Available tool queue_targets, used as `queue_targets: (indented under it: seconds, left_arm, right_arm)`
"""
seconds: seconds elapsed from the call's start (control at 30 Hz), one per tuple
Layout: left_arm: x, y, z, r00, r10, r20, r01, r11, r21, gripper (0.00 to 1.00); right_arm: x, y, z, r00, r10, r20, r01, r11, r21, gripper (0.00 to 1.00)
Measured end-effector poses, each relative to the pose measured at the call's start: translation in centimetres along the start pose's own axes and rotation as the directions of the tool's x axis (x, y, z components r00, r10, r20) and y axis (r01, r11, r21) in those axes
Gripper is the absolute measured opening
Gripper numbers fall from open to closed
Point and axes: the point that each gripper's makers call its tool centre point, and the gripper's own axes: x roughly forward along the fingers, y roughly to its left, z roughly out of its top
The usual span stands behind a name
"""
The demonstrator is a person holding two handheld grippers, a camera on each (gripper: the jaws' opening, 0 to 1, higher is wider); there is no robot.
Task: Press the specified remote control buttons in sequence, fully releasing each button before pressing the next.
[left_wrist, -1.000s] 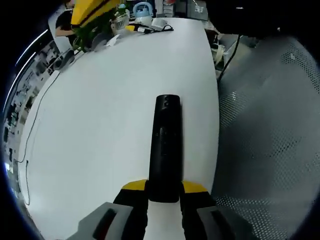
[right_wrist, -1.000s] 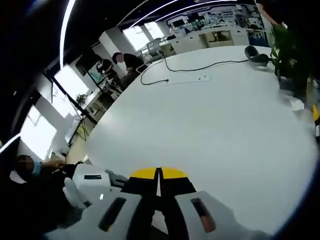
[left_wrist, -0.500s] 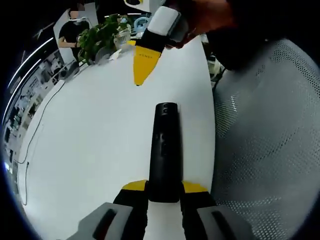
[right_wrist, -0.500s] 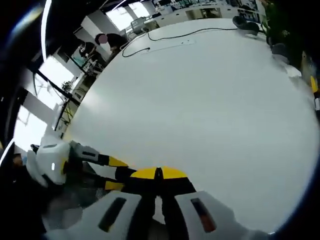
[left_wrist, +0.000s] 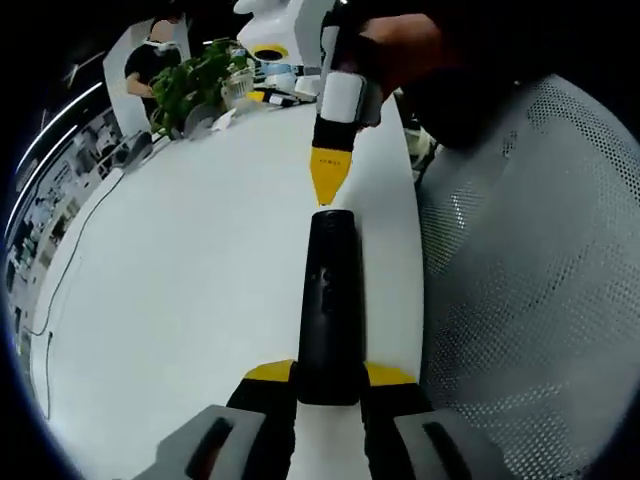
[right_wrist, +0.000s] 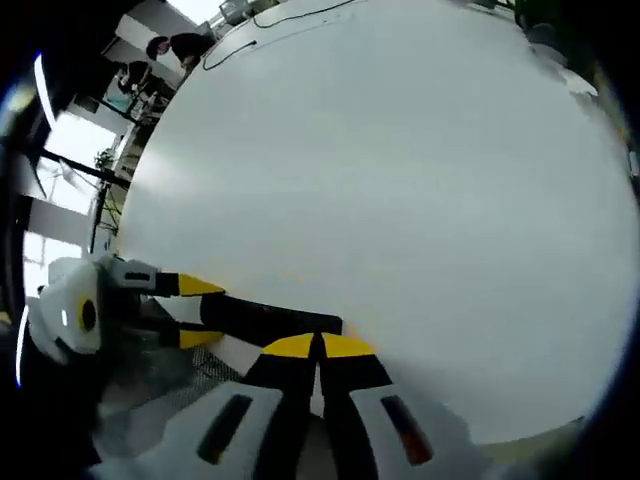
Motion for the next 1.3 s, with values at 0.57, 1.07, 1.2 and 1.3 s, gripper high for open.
queue_targets:
  seconds: [0.57,1.07,1.2,1.3]
  left_arm:
    - [0.11,-0.27,0.04,1.000,-0.016,0.016,0.016,1.000,-0.021,0.24]
    - [0.06,-0.29,0.11,0.999,-0.010,0.035,0.012,0.999,-0.052,0.25]
    - [0.05,-0.29,0.09,0.999,-0.009,0.037,0.011,0.999,-0.052,0.25]
    - [0.05,-0.30,0.07,0.999,-0.008,0.038,0.010,0.999,-0.051,0.25]
  right_arm:
    - [0.58,0.24,-0.65,0.999,-0.012,-0.052,0.011,1.000,-0.028,0.00]
    - [0.66,0.19,-0.76,0.998,0.016,-0.058,-0.013,0.998,0.056,0.00]
    - [0.59,0.22,-0.84,0.998,0.018,-0.060,-0.015,0.999,0.039,0.00]
    - [0.61,0.21,-0.90,0.998,0.015,-0.064,-0.012,0.999,0.042,0.00]
